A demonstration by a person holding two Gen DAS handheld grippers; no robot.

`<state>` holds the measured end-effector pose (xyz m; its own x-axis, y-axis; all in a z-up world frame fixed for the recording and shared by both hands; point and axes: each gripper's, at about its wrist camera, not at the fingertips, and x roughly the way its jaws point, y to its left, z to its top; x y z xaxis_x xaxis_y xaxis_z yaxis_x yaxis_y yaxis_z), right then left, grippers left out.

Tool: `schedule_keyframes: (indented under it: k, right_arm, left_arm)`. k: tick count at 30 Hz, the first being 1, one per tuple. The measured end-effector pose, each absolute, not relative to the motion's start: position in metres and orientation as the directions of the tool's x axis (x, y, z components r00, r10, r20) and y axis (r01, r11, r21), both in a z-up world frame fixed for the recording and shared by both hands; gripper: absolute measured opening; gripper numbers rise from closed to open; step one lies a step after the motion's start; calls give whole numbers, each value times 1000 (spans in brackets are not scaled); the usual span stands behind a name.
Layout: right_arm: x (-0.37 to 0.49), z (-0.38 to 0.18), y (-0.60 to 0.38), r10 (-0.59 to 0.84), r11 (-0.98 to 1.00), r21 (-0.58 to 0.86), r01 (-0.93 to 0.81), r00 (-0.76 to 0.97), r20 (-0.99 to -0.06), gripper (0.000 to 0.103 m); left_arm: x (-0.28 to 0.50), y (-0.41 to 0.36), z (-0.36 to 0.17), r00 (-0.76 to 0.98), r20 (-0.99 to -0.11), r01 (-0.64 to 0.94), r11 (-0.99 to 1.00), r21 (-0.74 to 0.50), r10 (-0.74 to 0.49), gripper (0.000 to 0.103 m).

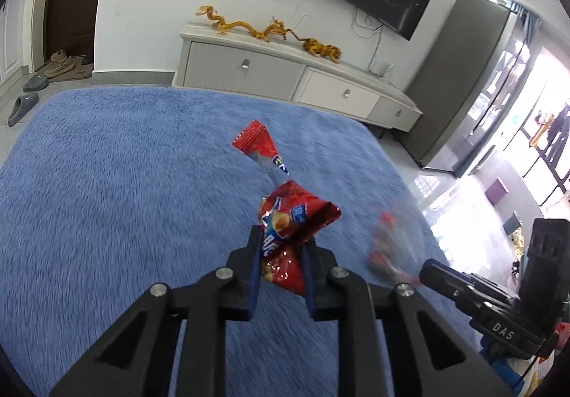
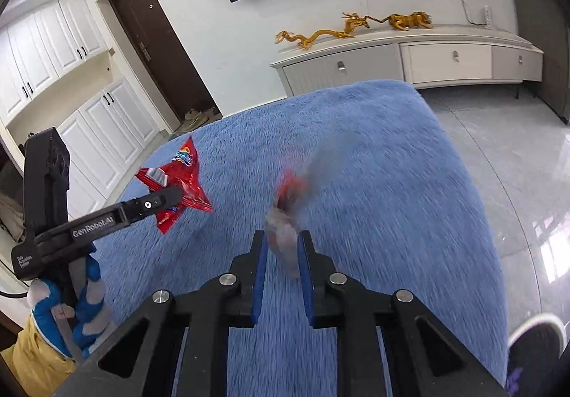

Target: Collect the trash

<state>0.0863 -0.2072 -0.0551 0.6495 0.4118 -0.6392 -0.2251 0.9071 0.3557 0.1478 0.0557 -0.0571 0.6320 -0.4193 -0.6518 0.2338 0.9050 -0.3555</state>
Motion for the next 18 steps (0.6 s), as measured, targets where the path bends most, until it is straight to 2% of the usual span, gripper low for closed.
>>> schedule_keyframes:
  k: [10, 18]
  right_arm:
    - [16, -21, -208, 400, 911, 346, -225, 686, -608, 12]
    - [-29, 14, -202, 415, 906, 320, -276, 727, -547, 12]
  left_arm:
    - [72, 60, -34, 641, -612, 253, 880, -403, -464, 19]
    - [26, 66, -6, 676, -575, 276, 882, -382, -461, 19]
